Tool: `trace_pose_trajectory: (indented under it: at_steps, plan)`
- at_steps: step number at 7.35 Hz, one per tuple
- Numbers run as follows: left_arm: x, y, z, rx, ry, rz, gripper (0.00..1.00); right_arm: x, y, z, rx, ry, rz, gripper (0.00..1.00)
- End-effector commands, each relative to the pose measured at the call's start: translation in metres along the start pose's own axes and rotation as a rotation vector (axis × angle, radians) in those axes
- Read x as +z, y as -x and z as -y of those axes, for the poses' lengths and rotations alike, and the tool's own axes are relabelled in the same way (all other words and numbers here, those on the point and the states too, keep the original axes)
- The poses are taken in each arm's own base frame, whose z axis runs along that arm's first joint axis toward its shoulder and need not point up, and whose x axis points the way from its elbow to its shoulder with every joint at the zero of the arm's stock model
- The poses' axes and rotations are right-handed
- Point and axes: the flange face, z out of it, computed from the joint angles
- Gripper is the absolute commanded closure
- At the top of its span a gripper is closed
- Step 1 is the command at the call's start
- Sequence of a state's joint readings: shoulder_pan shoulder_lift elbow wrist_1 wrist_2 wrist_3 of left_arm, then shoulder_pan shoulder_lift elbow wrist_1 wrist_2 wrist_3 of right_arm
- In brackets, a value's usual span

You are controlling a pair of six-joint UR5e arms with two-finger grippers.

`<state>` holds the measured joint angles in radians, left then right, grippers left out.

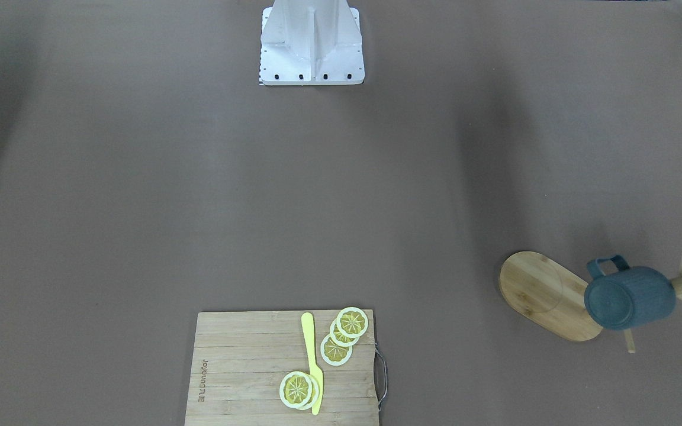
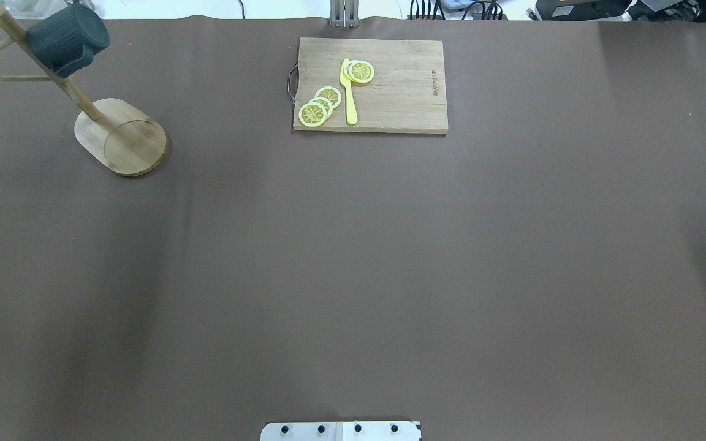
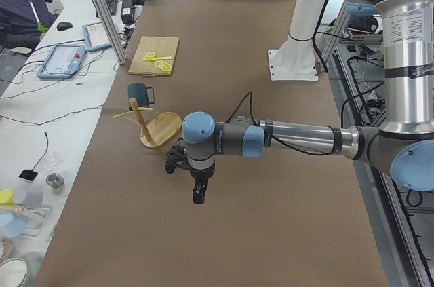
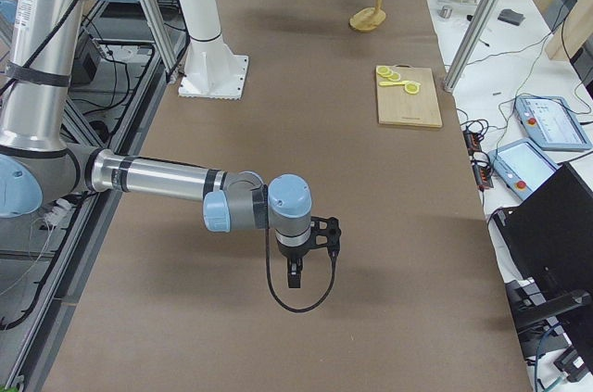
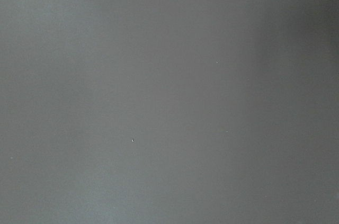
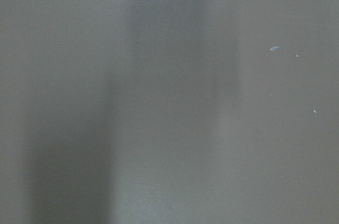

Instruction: Hang cup on storage rack

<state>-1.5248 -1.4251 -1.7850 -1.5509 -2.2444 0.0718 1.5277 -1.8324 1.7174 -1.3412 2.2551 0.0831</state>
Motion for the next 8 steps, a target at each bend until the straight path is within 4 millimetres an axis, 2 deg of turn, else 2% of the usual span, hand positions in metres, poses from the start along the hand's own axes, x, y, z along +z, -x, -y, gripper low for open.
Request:
trace_pose_trajectory:
  at_steps: [1, 8]
  plan:
    - [0.0004, 0.0003, -0.0001, -0.002, 0.001, 0.0, 0.01, -0.0003, 0.0006, -0.0002, 0.0, -0.001, 0.005, 0.0]
    - [-0.001, -0.0006, 0.0021, -0.009, -0.002, 0.0, 0.01, -0.0008, 0.0012, 0.0007, -0.002, -0.003, 0.006, 0.0]
